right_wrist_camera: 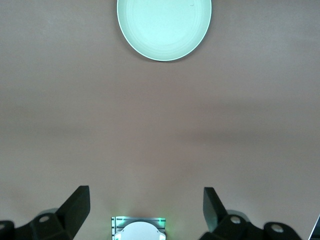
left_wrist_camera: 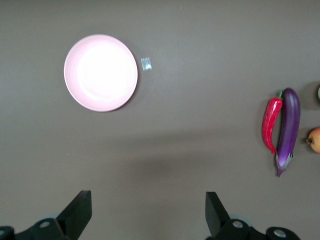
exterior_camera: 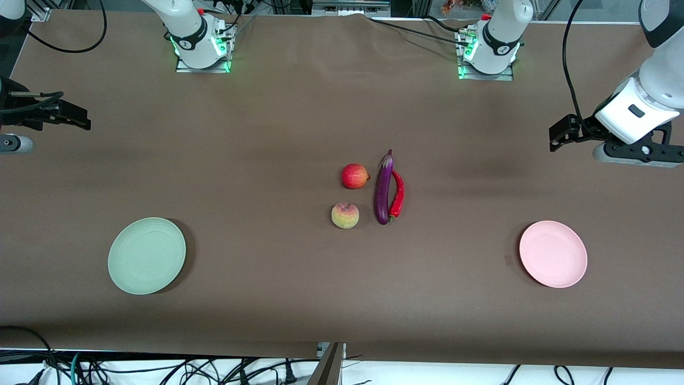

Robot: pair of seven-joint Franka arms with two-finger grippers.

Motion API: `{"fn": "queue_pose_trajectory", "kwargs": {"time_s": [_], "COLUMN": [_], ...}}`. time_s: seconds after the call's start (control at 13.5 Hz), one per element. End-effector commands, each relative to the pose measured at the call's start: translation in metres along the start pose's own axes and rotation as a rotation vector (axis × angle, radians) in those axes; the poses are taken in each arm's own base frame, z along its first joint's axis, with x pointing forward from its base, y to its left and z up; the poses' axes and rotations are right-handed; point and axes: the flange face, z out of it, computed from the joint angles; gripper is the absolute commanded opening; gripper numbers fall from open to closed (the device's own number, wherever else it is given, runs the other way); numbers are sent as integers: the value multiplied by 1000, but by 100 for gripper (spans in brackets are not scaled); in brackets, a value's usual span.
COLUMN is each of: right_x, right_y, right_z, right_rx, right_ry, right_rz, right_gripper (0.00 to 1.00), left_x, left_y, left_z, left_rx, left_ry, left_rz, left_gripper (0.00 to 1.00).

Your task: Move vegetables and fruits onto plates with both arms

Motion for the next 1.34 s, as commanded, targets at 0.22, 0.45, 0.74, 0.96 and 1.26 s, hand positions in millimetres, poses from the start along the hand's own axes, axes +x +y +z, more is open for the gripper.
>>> {"fn": "queue_pose_trajectory", "kwargs": {"time_s": [0.22, 0.45, 0.74, 0.96, 1.26], "right_x": [-1, 4, 25, 40, 68], "right_y": [-3, -7, -37, -40, -87], "right_z": [-1, -4, 19, 40, 72], "right_rx": [29, 58, 39, 38, 35], "right_ry": [12, 51, 28, 0, 2], "right_rz": [10, 4, -55, -67, -115], "right_gripper": [100, 100, 100, 100, 100], "left_x": [-1, 12, 53, 63, 64], "left_y": [10, 28, 94, 151, 206], "left_z": [35, 88, 159, 185, 245], "left_rx": [-11, -20, -48, -47, -51], "left_ry": [-178, -295, -224, -151, -78], "left_rz": [26, 72, 156, 227, 296], "left_gripper": [100, 100, 100, 100, 100]}}
